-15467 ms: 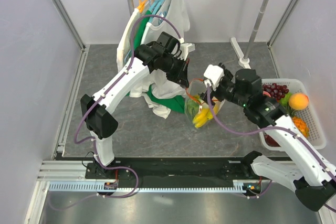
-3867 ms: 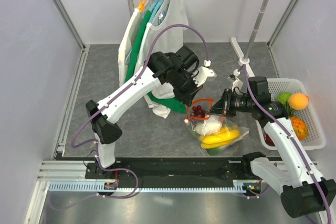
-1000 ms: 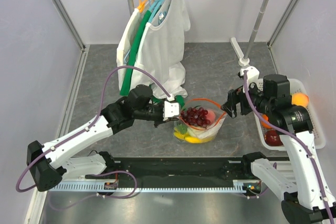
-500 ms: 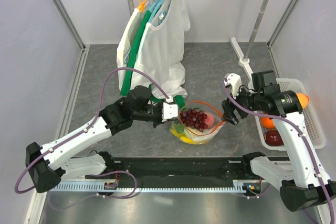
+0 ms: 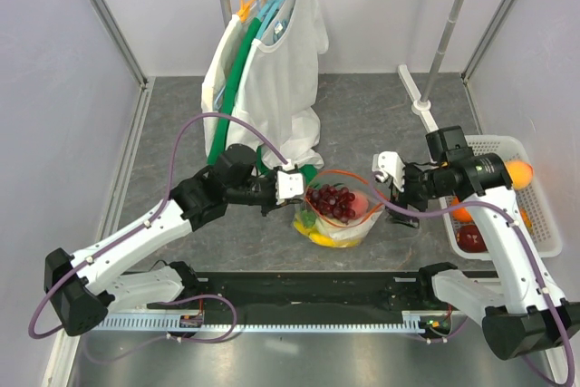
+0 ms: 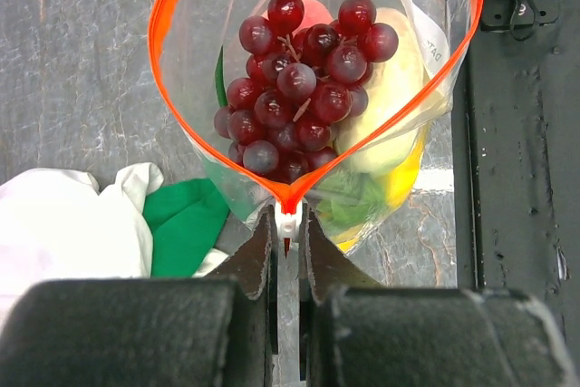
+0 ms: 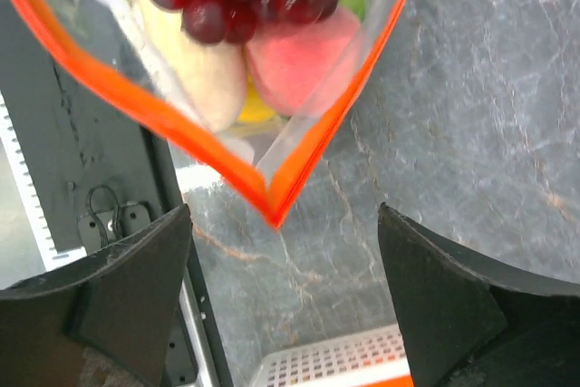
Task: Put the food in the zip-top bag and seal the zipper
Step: Zip the zipper food storage bag at the center of the board.
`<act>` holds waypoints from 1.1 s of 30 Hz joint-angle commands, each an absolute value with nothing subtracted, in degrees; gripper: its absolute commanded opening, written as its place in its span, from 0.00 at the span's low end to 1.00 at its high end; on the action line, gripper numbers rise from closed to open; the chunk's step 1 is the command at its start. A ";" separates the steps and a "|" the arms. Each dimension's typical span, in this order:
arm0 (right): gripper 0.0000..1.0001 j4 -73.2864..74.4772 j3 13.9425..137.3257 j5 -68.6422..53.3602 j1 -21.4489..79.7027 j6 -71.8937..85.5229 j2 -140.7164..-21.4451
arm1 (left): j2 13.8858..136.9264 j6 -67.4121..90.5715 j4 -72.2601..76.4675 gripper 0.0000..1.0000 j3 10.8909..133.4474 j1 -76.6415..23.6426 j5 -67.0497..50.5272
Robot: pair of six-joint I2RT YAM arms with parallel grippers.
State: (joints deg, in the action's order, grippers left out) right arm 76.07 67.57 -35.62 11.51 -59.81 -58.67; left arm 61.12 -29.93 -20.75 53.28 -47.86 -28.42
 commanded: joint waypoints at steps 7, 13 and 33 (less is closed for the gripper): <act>0.53 74.26 71.63 -44.56 11.60 -57.21 -62.40 | 61.08 -27.78 -17.84 0.02 54.75 -47.20 -29.97; 0.00 78.56 78.44 -37.20 12.48 -58.97 -61.52 | 61.00 -27.16 -19.33 0.02 55.63 -46.41 -29.53; 0.00 69.52 68.22 -28.13 14.77 -58.97 -60.83 | 65.39 -19.16 -21.36 0.23 59.94 -40.52 -37.18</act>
State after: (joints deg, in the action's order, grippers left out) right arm 72.62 70.65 -29.56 14.48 -59.00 -62.92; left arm 64.73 -23.40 -23.90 56.77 -40.84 -34.06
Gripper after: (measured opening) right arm 0.010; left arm 0.114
